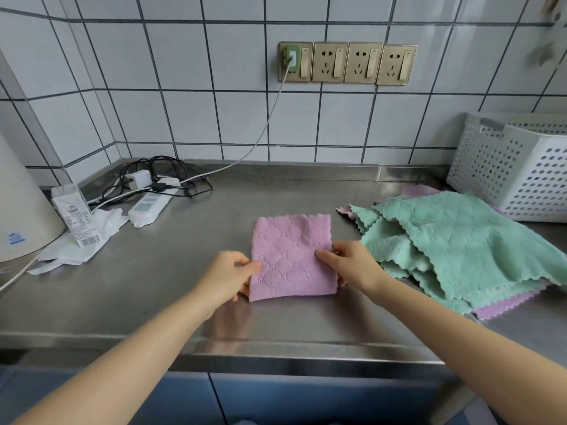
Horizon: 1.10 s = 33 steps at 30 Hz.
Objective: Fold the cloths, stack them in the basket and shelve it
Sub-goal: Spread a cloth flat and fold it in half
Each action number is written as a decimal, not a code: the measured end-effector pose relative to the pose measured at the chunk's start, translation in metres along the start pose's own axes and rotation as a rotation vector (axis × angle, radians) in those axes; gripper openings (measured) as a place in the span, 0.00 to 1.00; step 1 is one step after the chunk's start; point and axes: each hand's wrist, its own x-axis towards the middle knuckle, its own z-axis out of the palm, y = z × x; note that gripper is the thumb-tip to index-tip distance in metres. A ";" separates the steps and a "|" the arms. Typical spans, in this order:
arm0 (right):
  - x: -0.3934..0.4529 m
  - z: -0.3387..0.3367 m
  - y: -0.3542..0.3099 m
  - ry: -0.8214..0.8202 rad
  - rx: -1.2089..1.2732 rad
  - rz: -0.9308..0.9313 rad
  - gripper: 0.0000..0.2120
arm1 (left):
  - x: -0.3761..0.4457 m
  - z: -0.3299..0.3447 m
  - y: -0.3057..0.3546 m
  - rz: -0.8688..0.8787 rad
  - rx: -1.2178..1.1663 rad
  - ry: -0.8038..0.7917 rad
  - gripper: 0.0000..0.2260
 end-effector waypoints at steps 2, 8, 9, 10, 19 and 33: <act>0.017 0.008 0.002 0.017 -0.124 0.110 0.17 | 0.011 0.005 -0.002 -0.041 0.060 0.023 0.08; 0.021 0.026 0.004 0.150 -0.389 0.051 0.14 | 0.012 0.010 -0.007 0.072 0.286 0.191 0.10; 0.020 0.028 0.003 0.167 -0.410 0.029 0.13 | 0.009 0.010 -0.008 0.102 0.312 0.219 0.09; 0.020 0.029 0.003 0.177 -0.435 0.013 0.12 | 0.008 0.011 -0.010 0.130 0.331 0.241 0.09; 0.025 0.031 0.005 0.134 -0.543 0.046 0.18 | 0.003 0.009 -0.014 0.111 0.421 0.254 0.09; 0.010 0.026 -0.032 0.282 -0.809 -0.138 0.13 | 0.001 0.020 0.001 0.505 0.685 0.343 0.12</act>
